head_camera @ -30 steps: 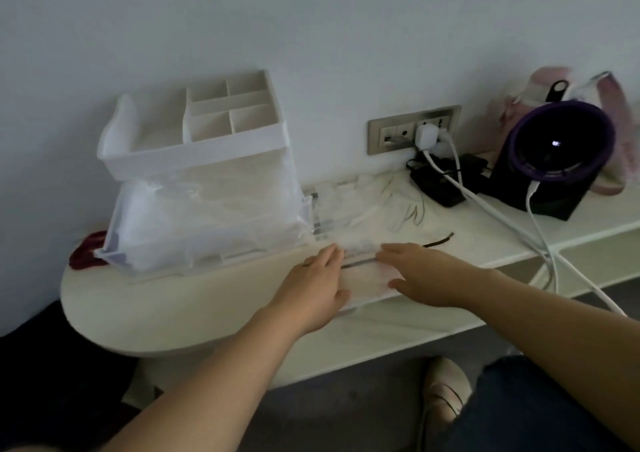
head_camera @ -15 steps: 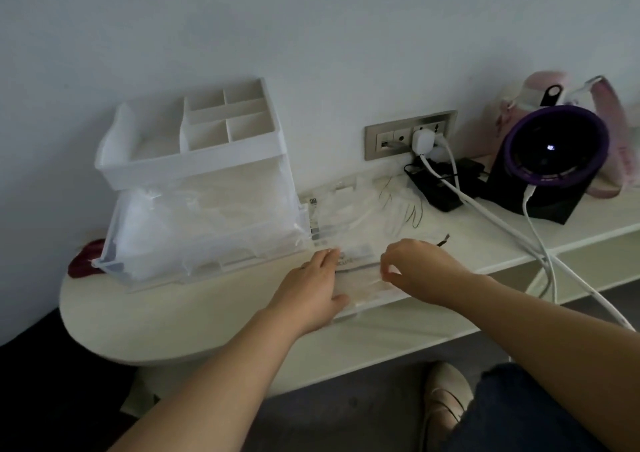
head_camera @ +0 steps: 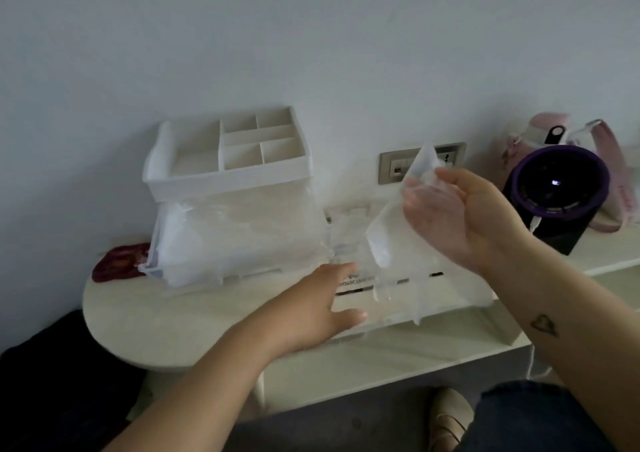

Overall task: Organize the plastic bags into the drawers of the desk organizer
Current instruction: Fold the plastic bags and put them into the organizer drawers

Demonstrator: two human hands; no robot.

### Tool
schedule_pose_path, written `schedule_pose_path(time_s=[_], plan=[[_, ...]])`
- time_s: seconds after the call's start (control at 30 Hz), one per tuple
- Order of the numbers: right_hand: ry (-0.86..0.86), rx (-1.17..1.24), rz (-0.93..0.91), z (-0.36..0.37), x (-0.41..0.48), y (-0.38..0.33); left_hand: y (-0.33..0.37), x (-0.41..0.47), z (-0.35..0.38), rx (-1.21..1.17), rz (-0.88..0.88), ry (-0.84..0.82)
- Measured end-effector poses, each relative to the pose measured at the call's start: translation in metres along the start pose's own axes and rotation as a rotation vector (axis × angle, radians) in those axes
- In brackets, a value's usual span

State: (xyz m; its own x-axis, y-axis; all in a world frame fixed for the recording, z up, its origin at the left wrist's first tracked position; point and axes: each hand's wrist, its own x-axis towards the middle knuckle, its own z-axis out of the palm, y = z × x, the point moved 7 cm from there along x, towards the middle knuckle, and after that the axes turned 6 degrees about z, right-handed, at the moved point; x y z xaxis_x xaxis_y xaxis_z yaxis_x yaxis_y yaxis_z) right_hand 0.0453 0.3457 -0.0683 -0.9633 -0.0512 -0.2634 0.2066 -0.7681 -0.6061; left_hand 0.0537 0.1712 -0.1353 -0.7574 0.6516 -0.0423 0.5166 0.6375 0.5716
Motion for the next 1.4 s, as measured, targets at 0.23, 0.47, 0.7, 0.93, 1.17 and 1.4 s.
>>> schedule_pose_path(time_s=[0.23, 0.47, 0.7, 0.93, 1.17, 1.4], plan=[[0.029, -0.448, -0.433, 0.081, 0.0, 0.002, 0.022, -0.067, -0.104, -0.18, 0.114, 0.381], [-0.087, -1.175, -0.651, 0.159, 0.027, 0.076, -0.046, -0.106, -0.155, 0.129, -0.058, 0.708], [-0.139, -1.578, -0.504, 0.176, 0.057, 0.139, -0.079, -0.119, -0.167, 0.126, -0.11, 0.785], [-0.276, -1.826, -0.387, 0.19, 0.073, 0.172, -0.089, -0.116, -0.164, 0.085, -0.15, 0.696], [-0.413, -2.097, -0.311, 0.182, 0.062, 0.158, -0.09, -0.11, -0.162, 0.265, -0.186, 0.686], [-0.288, -2.277, -0.451, 0.167, 0.054, 0.124, -0.077, -0.103, -0.158, 0.538, -0.281, 0.583]])
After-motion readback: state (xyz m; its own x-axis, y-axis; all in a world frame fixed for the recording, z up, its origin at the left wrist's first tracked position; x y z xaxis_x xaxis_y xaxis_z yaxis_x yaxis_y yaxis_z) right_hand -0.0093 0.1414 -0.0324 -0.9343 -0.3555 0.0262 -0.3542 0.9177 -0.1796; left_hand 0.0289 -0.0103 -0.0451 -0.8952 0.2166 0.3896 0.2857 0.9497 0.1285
